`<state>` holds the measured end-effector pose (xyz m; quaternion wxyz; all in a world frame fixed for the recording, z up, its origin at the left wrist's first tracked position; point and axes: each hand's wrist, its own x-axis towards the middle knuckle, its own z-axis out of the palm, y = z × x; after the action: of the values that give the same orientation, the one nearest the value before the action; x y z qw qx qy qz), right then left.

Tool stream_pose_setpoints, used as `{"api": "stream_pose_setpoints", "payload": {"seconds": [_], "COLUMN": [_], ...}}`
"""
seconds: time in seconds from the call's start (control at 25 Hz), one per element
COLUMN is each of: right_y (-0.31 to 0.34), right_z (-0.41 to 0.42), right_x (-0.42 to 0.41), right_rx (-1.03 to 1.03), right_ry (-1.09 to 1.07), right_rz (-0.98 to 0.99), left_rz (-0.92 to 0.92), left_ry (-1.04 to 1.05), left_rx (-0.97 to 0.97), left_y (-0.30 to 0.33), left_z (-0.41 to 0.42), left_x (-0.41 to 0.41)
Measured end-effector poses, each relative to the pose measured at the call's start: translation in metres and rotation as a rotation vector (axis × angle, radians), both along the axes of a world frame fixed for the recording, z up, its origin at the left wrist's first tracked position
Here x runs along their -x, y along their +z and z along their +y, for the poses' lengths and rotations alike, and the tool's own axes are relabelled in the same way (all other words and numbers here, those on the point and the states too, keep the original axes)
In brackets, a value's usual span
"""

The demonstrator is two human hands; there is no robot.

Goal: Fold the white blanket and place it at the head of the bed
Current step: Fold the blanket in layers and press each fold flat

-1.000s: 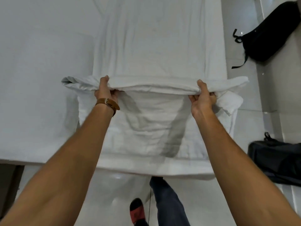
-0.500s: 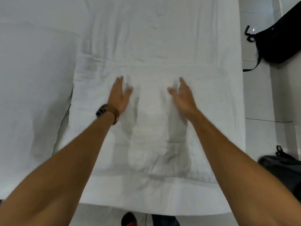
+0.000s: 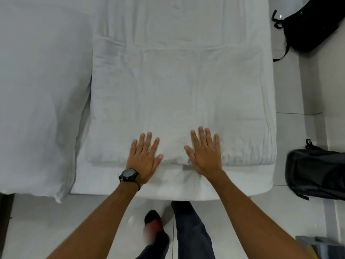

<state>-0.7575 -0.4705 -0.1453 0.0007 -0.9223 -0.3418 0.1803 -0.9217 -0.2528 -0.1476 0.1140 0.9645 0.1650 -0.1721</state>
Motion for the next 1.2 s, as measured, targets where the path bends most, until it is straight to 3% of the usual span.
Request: {"api": "stream_pose_setpoints", "payload": {"seconds": [0.24, 0.44, 0.68, 1.2], "right_y": [0.012, 0.014, 0.015, 0.11], "right_z": [-0.055, -0.072, -0.071, -0.102], "right_x": [-0.012, -0.036, -0.043, 0.001], "right_rx": [0.103, 0.197, 0.178, 0.027], "right_ry": [0.158, 0.067, 0.047, 0.056], "right_rz": [-0.063, -0.203, -0.183, -0.189], "left_rz": [-0.01, 0.045, 0.157, 0.241], "left_ry": [-0.172, -0.159, -0.158, -0.146], "left_rx": [-0.161, -0.314, -0.226, -0.161], "left_y": [0.006, 0.004, 0.009, 0.161], "left_z": [0.044, 0.065, 0.075, 0.054], "left_x": [0.03, 0.009, 0.003, 0.043]}}
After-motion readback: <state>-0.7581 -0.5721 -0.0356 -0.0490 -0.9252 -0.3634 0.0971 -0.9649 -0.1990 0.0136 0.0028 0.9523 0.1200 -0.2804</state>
